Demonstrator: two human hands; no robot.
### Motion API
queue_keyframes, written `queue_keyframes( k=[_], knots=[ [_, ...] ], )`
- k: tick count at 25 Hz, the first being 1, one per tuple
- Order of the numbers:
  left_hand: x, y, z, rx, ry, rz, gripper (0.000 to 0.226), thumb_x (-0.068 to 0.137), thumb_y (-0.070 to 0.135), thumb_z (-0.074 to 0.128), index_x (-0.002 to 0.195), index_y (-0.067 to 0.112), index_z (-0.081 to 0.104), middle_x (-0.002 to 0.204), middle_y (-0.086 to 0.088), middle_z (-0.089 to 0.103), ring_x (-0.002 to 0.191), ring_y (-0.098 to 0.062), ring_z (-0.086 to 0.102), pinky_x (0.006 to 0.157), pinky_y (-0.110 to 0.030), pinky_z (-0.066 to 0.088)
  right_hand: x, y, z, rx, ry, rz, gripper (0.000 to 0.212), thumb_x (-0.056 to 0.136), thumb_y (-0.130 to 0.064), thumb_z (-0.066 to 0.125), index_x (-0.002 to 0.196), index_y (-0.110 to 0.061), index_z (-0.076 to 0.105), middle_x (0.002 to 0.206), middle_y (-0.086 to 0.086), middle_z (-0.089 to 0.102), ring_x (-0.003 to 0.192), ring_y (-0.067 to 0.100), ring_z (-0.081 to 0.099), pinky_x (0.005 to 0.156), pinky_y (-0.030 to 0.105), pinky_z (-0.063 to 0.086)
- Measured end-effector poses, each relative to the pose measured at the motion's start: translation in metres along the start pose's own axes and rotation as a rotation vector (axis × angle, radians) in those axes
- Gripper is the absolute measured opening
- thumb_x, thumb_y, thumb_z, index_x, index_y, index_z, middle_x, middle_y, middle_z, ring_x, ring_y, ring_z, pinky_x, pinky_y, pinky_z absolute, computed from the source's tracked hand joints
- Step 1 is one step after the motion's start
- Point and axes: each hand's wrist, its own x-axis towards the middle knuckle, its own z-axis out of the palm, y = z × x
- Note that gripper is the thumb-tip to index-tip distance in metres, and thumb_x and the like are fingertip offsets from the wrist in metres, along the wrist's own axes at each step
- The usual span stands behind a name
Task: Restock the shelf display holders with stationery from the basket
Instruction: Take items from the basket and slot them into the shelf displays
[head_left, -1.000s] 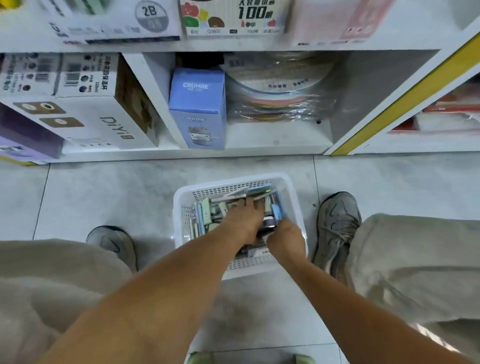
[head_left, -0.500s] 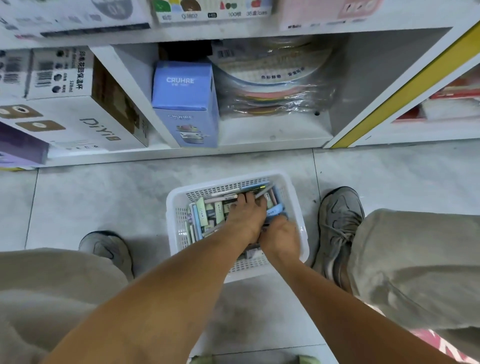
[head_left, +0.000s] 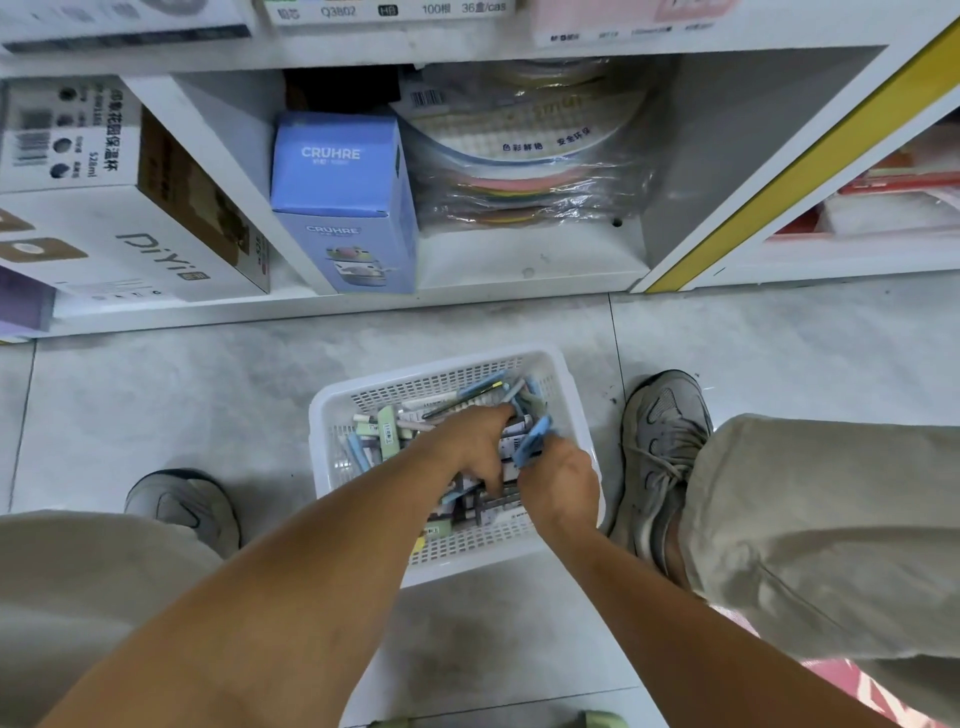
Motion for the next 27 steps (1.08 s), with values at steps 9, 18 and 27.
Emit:
queue_keyframes(
  k=[9, 18, 27],
  knots=[
    [-0.017, -0.001, -0.012, -0.123, -0.020, -0.033, 0.089, 0.065, 0.013, 0.081, 0.143, 0.012, 0.040, 0.115, -0.006, 0.061, 0.091, -0.018, 0.059, 0.071, -0.025, 0.050, -0.002, 0.001, 0.002, 0.101, -0.024, -0.041, 0.030, 0.090, -0.004, 0.052, 0.116, -0.014, 0.061, 0.099, 0.009, 0.070, 0.087, 0.030, 0.066, 0.067, 0.033, 0.051],
    [-0.063, -0.014, -0.026, -0.544, 0.041, -0.069, 0.063, 0.060, 0.002, 0.083, 0.117, 0.015, 0.060, 0.100, -0.004, 0.070, 0.092, -0.018, 0.067, 0.073, -0.031, 0.059, -0.013, 0.002, -0.012, 0.138, -0.069, -0.006, 0.020, 0.088, -0.009, 0.052, 0.100, -0.023, 0.044, 0.086, 0.000, 0.057, 0.081, 0.029, 0.064, 0.070, 0.044, 0.058],
    [-0.115, -0.014, -0.053, -0.795, 0.239, 0.092, 0.045, 0.060, -0.001, 0.079, 0.097, 0.023, 0.069, 0.088, 0.005, 0.076, 0.081, -0.009, 0.071, 0.068, -0.021, 0.056, -0.030, -0.011, -0.034, 0.740, -0.665, 0.027, 0.035, 0.086, 0.014, 0.061, 0.119, 0.004, 0.062, 0.100, 0.021, 0.074, 0.081, 0.030, 0.073, 0.069, 0.034, 0.061]
  ],
)
